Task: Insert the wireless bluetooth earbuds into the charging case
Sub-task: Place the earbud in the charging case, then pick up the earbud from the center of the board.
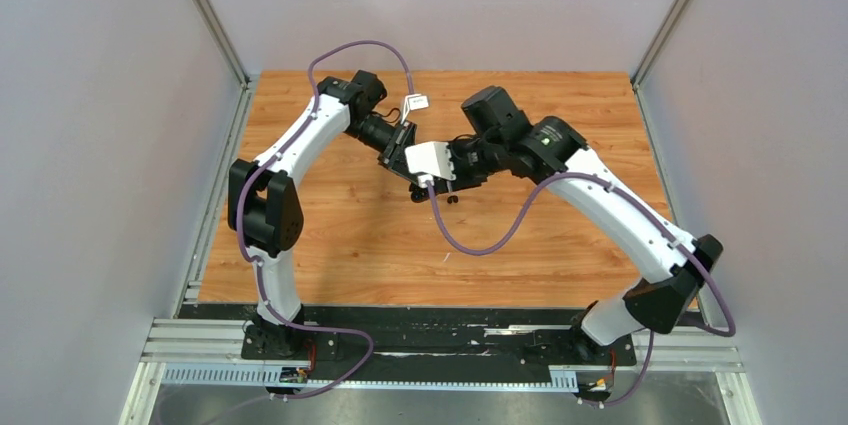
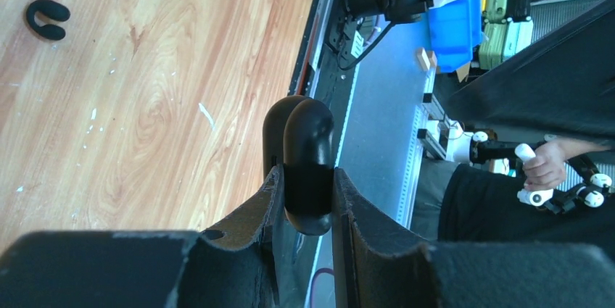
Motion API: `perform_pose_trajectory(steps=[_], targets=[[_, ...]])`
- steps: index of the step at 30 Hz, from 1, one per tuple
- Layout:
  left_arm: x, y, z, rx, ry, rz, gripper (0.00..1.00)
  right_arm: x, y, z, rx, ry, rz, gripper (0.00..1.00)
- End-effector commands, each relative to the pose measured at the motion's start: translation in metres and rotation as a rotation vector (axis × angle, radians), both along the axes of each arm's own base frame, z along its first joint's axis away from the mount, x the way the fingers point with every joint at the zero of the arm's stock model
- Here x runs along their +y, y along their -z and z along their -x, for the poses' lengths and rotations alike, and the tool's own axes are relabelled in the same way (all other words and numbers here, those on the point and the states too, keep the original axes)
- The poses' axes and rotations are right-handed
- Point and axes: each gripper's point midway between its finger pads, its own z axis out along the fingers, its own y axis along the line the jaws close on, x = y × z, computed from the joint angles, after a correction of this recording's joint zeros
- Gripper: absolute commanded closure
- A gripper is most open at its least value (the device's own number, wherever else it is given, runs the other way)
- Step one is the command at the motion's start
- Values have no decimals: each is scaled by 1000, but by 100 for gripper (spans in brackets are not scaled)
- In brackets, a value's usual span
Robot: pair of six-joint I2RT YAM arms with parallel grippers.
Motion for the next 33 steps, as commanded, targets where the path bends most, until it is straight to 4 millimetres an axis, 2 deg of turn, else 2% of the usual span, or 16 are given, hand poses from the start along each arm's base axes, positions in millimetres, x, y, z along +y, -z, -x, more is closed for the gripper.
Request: perform_pose_trajectory(steps=[1,4,9,12,17,19,24,28,33], targets=[[8,-4,-7,-24,-12,-7,100,-13,-24,18,75,67,-145,62],[22,4,-10,-40,-26,-65,100,-20,-15,20,104,111,-208,62],[41,9,-8,-60,-28,-125,100,-31,32,7,252,165,-230,64],[52,8,-9,-54,-50,-144,100,-31,64,-11,340,193,-192,64],[66,4,-7,-51,-79,-168,100,-25,105,-45,472,218,-135,64],[69,2,-5,-53,-87,-173,100,-22,129,-57,509,234,-91,64],[79,4,1,-32,-106,-193,100,-20,174,-85,543,294,3,64],[87,3,5,-33,-132,-201,100,-20,195,-103,543,342,48,64],[90,2,4,-32,-142,-211,100,-24,211,-111,530,348,87,64]])
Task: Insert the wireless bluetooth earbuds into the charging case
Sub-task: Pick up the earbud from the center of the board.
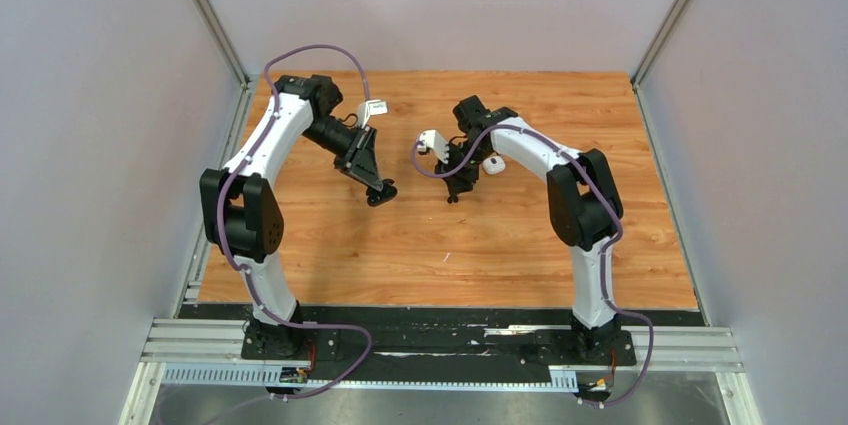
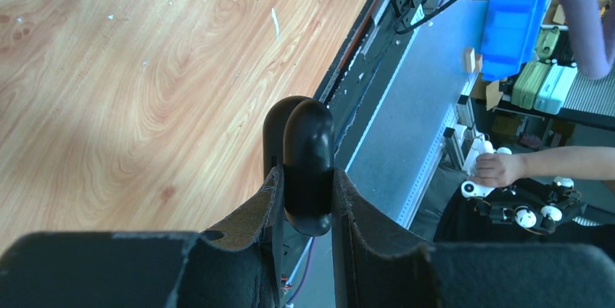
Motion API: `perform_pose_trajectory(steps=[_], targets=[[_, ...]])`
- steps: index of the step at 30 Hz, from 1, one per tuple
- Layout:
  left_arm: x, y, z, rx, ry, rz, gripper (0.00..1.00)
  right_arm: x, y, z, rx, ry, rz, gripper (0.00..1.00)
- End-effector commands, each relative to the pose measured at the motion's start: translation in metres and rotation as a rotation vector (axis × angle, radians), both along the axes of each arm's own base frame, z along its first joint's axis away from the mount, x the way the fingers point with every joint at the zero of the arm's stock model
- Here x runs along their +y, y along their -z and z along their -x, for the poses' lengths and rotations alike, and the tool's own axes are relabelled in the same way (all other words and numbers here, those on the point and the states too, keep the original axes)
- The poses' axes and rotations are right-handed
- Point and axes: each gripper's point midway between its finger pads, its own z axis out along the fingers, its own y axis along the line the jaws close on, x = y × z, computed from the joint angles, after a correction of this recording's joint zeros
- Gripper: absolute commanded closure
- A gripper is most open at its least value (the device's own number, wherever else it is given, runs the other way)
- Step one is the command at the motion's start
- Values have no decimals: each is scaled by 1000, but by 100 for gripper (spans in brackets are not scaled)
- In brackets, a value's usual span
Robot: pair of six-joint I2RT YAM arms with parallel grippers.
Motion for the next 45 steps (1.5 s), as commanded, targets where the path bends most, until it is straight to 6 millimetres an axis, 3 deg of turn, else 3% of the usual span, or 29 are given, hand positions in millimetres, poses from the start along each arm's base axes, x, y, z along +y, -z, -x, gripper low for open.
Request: perform_pose_trajectory(steps=[1,11,20,45], targets=[[5,-15,3,-54,-3,10,100,1,-3,-15,-43,3,21,64],[7,-15,1,-54,-16,15,100,-6,18,-17,-48,-29,71,64],[7,-13,2,-47,-25,18,100,-6,25,-17,-33,-29,75,64],[7,-12,5,-36,-28,22,100,4,30,17,51,-97,34,66]])
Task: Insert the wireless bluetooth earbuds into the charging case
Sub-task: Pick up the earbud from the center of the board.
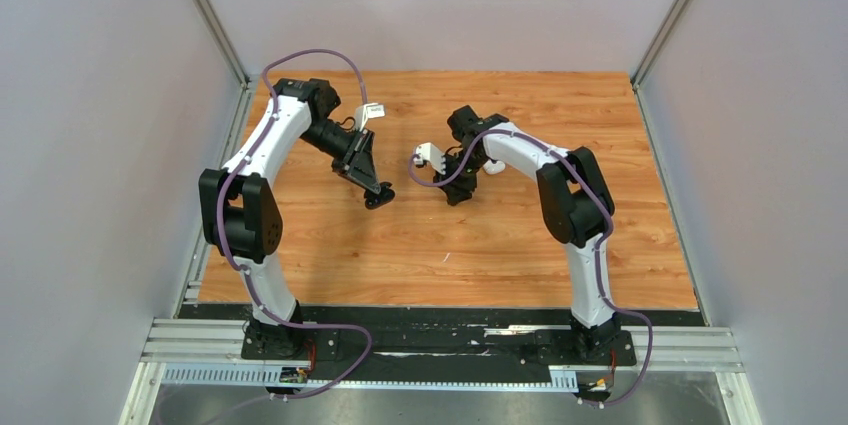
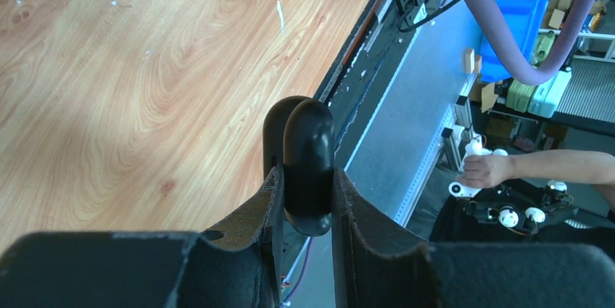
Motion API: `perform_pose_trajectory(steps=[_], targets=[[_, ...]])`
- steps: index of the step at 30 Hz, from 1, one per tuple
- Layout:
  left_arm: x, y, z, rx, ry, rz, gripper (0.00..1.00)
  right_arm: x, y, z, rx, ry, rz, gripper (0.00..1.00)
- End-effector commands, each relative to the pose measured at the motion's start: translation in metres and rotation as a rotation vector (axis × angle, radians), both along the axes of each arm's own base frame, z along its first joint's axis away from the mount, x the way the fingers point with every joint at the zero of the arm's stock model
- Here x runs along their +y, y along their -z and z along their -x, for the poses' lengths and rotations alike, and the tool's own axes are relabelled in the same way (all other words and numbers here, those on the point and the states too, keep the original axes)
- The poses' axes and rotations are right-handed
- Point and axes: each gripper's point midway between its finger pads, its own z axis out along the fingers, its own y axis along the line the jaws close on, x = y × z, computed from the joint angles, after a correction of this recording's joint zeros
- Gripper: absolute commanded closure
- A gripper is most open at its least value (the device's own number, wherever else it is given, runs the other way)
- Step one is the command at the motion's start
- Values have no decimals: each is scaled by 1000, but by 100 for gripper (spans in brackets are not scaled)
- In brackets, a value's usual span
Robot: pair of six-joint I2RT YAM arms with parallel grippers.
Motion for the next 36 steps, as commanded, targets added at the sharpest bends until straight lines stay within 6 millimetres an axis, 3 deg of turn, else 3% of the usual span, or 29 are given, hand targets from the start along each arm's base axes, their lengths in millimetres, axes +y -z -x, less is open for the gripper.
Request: perform_pose_trajectory(steps=[1,12,19,23,28,36], targets=[[0,-18,4,-51,-6,33,100,5,1,9,29,-26,-25,66],[-1,-17,4,-46,-6,38,100,9,-5,8,27,-28,-44,81],[-1,-16,4,-43,-7,35,100,12,-10,4,20,-24,-56,100],[-1,-15,3,-42,-5,37,100,13,-19,4,10,-27,-75,100],[-3,-15,2,-35,-5,45,100,12,-15,1,23,-3,-65,99],[-3,-15,3,-25,-3,49,100,14,-40,-14,-8,43,-108,94]])
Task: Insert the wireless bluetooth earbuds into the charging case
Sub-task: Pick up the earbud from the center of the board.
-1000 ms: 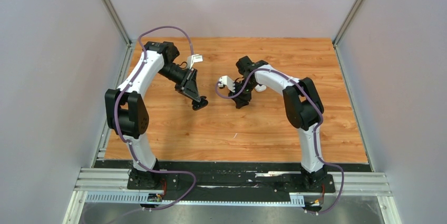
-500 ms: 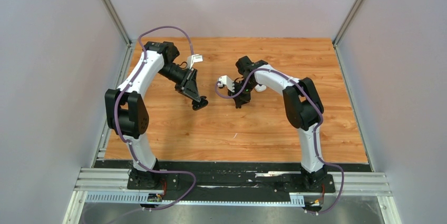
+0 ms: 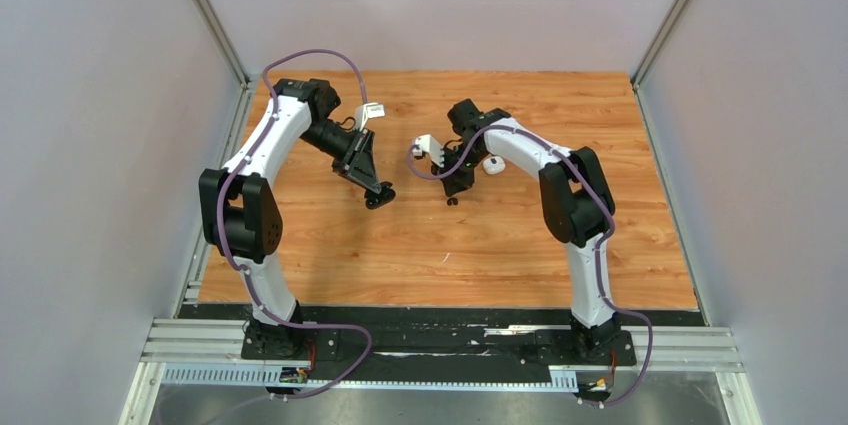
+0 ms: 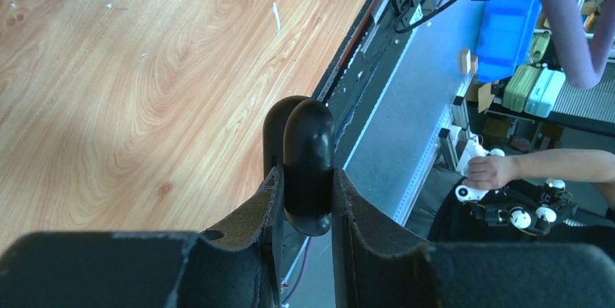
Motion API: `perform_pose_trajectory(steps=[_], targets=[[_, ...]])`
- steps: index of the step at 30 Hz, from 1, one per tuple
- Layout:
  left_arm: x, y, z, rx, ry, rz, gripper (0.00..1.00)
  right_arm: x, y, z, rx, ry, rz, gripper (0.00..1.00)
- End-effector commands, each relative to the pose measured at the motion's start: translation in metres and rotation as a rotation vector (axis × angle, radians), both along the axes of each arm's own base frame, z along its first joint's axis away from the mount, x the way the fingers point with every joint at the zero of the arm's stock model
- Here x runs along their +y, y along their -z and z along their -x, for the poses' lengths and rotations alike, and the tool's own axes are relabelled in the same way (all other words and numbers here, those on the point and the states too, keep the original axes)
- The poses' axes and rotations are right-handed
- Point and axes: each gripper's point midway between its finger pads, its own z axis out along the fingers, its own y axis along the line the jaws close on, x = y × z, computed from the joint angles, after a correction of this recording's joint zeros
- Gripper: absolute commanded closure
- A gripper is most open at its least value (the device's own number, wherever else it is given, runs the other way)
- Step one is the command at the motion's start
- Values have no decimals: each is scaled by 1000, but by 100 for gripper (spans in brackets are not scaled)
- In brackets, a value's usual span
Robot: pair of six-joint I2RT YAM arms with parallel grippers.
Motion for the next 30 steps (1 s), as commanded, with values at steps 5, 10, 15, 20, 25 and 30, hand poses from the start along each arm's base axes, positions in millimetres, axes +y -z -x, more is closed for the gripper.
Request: perform_pose_trajectory(steps=[5,10,15,20,25,30], targets=[[-3,-14,1,-25,-4,43,100,-3,-17,-16,-43,18,-25,87],[-2,-14,1,-26,-4,40,100,-8,-2,-16,-30,11,14,77],[-2,-14,1,-26,-3,41,100,-8,4,-17,-20,9,22,77],[-3,-13,0,-23,-2,42,100,-7,6,-15,-6,10,17,77],[-3,-12,0,-22,-2,42,100,-8,8,-12,4,4,25,77],[-3,-12,0,-23,-1,43,100,-11,8,-1,31,-13,23,76]])
